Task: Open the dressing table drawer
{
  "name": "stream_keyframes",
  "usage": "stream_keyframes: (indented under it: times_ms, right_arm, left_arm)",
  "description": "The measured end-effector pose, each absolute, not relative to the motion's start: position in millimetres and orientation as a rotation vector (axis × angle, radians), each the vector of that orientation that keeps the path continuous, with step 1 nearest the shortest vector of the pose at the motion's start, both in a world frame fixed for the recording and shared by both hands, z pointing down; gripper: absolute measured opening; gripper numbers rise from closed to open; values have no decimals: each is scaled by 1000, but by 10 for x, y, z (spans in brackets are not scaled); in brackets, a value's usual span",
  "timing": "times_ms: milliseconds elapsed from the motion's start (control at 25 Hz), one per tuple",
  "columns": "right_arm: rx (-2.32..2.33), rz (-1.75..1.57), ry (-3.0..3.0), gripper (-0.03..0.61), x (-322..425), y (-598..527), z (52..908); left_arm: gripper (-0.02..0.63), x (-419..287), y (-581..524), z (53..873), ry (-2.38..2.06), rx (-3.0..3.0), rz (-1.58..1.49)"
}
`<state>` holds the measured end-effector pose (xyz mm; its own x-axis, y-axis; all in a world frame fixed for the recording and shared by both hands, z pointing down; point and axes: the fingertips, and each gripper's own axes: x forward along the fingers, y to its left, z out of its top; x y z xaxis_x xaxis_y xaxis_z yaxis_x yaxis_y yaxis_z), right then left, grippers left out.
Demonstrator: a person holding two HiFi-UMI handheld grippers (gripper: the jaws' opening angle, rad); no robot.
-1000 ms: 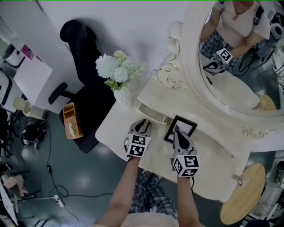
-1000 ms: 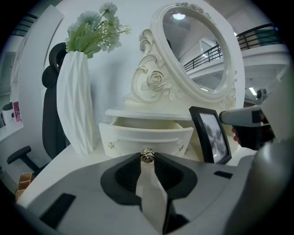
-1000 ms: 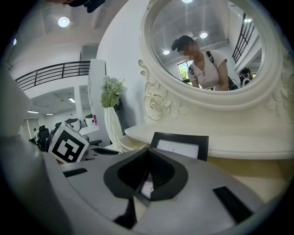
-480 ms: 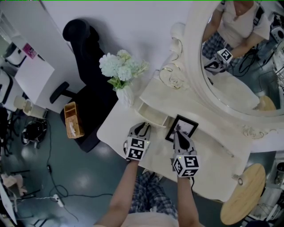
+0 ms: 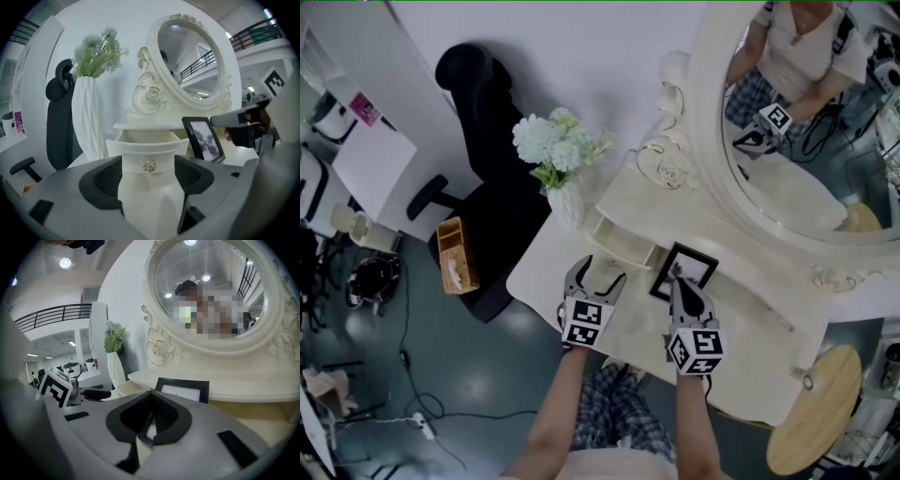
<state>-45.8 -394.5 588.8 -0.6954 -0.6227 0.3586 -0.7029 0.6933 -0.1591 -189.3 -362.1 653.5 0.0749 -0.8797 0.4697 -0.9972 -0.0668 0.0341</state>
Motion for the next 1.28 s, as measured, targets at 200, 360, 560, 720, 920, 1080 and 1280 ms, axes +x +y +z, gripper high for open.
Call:
stream_keyframes:
  times_ms: [200, 360, 560, 720, 920, 1080, 1280]
  right_arm:
    - [1105, 411, -2630, 15, -336, -3983, 5816]
    - [1189, 392, -2636, 15, -108, -4006, 5624]
    - [1312, 339, -2636, 15, 362, -3944, 5251]
    - [1432, 275, -2624, 15, 833, -3876, 4957]
    - [1614, 219, -2581, 15, 1483, -3744, 4658]
    - [1756, 181, -2537, 15, 1944, -3616, 4526]
    - [1879, 138, -2481, 15, 2328, -3569, 4442]
  left_arm:
    - [339, -1913, -3595, 6364, -1888, 2031, 433]
    - [336, -1902, -3582, 6053, -1916, 2054, 328]
    - [247, -1789, -3518, 5561, -1907, 2123, 245]
    - [136, -1664, -3485, 5160, -1914, 2205, 219]
    - [48, -1555, -3396, 4835, -1914, 2288, 160]
    - [31, -1426, -3357, 4707, -1871, 2367, 132]
    - [28, -1298, -3436, 4682, -1818, 2408, 110]
